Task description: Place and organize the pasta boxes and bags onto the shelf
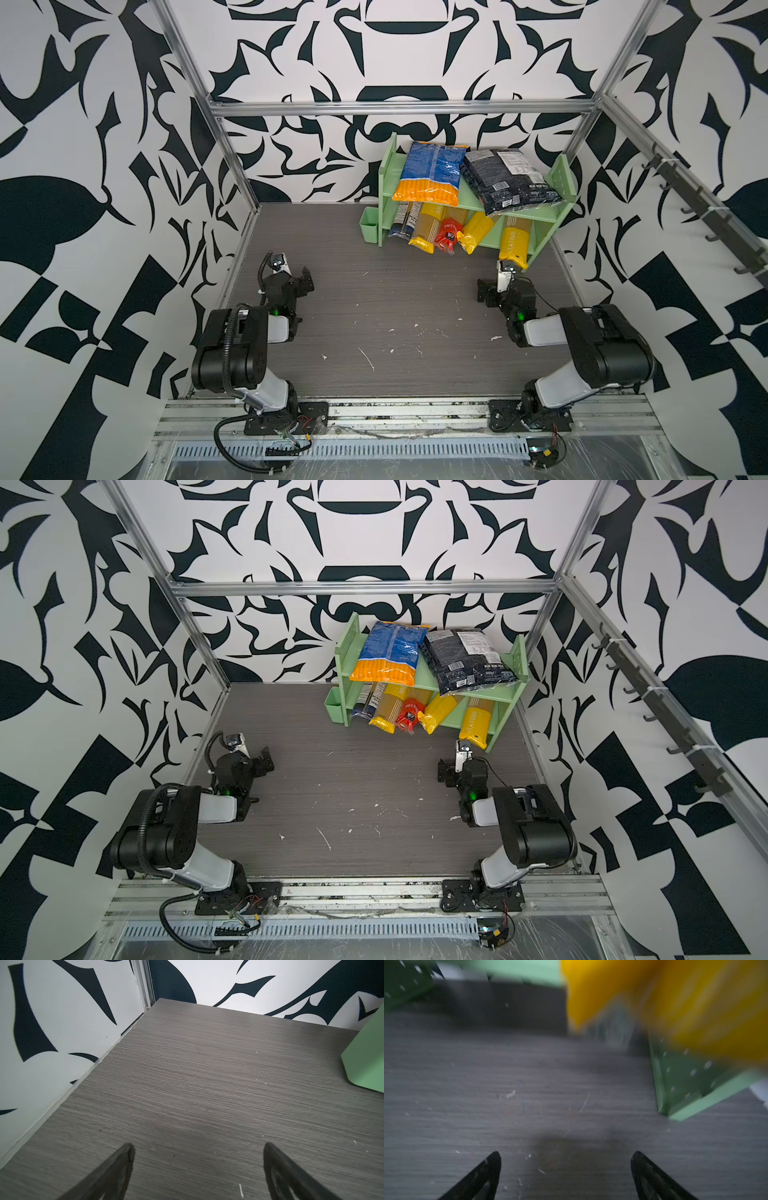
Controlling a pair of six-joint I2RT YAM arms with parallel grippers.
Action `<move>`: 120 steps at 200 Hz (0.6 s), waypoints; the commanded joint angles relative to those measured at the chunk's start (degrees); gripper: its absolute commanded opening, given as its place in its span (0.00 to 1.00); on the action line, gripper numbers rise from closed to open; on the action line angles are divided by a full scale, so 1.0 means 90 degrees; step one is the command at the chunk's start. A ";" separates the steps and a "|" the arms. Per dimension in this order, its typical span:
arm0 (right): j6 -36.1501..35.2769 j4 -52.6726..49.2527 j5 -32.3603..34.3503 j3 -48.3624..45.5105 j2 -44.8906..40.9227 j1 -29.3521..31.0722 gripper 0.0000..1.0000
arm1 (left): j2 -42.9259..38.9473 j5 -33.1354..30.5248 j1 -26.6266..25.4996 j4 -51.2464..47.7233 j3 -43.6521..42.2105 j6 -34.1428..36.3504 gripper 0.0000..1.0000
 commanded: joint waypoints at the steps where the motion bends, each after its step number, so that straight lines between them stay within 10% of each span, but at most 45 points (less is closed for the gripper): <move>1: 0.0167 0.0279 0.0433 0.0252 -0.0084 -0.0039 1.00 | 0.0003 0.0030 0.0028 0.0096 0.0048 0.0026 0.99; 120: 0.0153 0.0083 0.0354 0.0370 -0.0079 -0.0019 1.00 | 0.0007 0.0029 0.0029 0.0100 0.0048 0.0030 0.99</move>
